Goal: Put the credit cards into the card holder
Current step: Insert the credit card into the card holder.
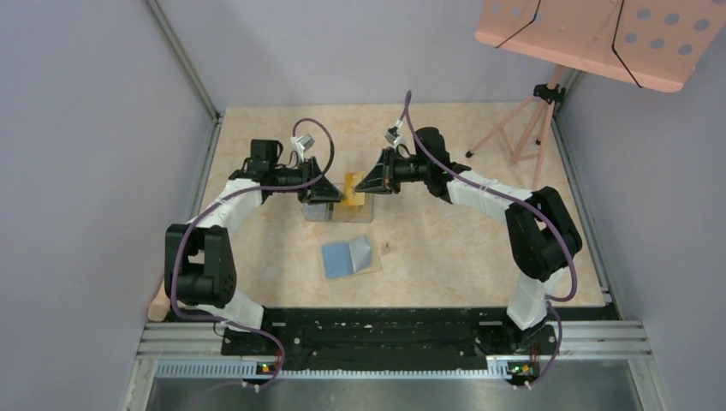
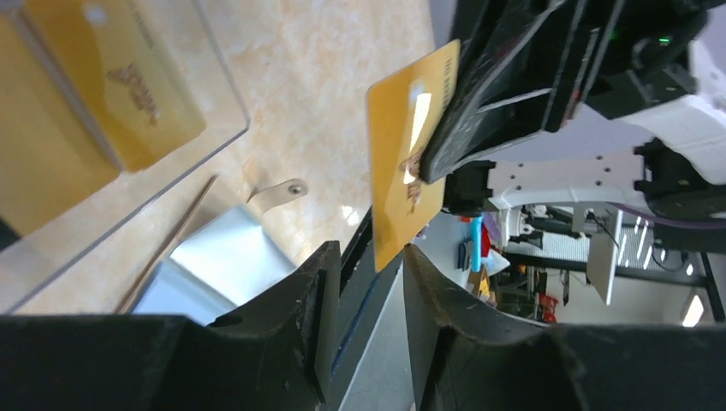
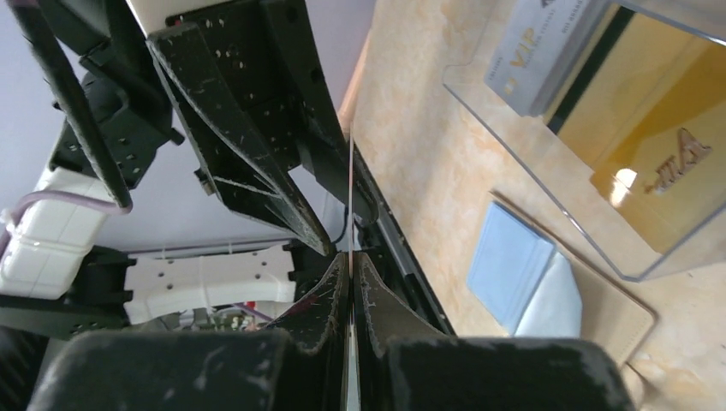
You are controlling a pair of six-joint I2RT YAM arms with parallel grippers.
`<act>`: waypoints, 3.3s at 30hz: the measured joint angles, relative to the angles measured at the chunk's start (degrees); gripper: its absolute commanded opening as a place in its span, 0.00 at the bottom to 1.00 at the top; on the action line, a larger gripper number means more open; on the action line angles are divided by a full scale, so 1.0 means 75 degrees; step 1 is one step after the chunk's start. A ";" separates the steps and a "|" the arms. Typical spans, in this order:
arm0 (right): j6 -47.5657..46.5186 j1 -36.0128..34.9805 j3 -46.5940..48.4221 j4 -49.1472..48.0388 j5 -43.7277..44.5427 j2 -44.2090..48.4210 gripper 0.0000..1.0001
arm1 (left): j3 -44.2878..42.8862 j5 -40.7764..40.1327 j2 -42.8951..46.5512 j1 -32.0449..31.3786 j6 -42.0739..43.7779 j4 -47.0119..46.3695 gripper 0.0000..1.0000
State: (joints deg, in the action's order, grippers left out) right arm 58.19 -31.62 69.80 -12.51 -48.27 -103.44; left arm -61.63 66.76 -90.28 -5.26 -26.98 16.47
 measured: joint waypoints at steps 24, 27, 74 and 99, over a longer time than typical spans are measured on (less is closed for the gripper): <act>-0.2110 -0.0367 -0.1865 0.2457 0.0935 0.0898 0.00 | 0.3179 -0.4584 0.0956 -0.0149 -0.0085 0.1929 0.40; -0.2171 -0.0452 -0.1906 0.2396 0.0944 0.0924 0.00 | 0.3177 -0.4607 0.0650 -0.0280 -0.0309 0.1658 0.39; -0.2550 -0.0536 -0.2189 0.1463 0.0691 -0.0667 0.00 | 0.2410 -0.4039 -0.0717 -0.1434 -0.0577 0.1061 0.14; -0.2031 -0.0729 -0.2247 0.1396 0.0895 -0.0583 0.00 | 0.2294 -0.3821 -0.0941 -0.1521 -0.0396 0.1110 0.10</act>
State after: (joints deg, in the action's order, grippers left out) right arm 42.96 -37.08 52.95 -2.04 -41.56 -107.81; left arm -44.42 38.11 -97.34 -16.67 -29.95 24.80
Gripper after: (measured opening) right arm 0.006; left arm 0.103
